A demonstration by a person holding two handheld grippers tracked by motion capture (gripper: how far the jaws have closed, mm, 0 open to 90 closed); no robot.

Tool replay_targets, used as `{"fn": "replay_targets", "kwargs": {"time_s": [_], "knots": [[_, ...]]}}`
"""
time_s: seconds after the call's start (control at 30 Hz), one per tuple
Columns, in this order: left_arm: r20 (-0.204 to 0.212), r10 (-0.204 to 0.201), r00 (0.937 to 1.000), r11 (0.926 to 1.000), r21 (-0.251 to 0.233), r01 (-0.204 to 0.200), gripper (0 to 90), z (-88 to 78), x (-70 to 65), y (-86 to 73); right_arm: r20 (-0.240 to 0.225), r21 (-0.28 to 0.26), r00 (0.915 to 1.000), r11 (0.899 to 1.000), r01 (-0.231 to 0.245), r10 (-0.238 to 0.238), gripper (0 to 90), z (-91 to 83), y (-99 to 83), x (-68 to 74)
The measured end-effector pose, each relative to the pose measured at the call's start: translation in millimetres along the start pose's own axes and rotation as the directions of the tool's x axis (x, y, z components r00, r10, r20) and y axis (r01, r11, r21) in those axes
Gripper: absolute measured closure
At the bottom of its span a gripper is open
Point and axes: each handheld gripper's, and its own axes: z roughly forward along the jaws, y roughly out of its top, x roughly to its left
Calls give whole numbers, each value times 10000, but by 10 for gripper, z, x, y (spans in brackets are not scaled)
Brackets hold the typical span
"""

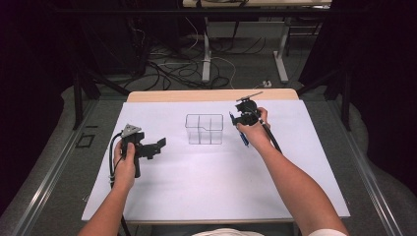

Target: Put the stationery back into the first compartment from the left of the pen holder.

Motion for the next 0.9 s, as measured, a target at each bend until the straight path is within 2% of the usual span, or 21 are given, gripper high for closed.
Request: {"fn": "replay_targets", "kwargs": {"time_s": [0.33, 0.37, 0.53, 0.9], "knots": [[121, -125, 9998, 9999, -112, 127, 26, -3, -4, 4, -125, -1150, 9995, 9929, 288, -305, 798, -239, 60, 14], [114, -120, 9999, 9998, -148, 122, 26, 0, -7, 2, -113, -1195, 9990, 9919, 424, -440, 798, -256, 65, 11], [123, -86, 9999, 9999, -140, 88, 26, -5, -18, 5, -177, -1490, 9988, 9879, 425, -457, 798, -342, 113, 50], [111, -95, 9999, 9998, -181, 97, 27, -13, -15, 7, -149, -2314, 9941, 9676, 1007, -1070, 798, -533, 296, 218]]}}
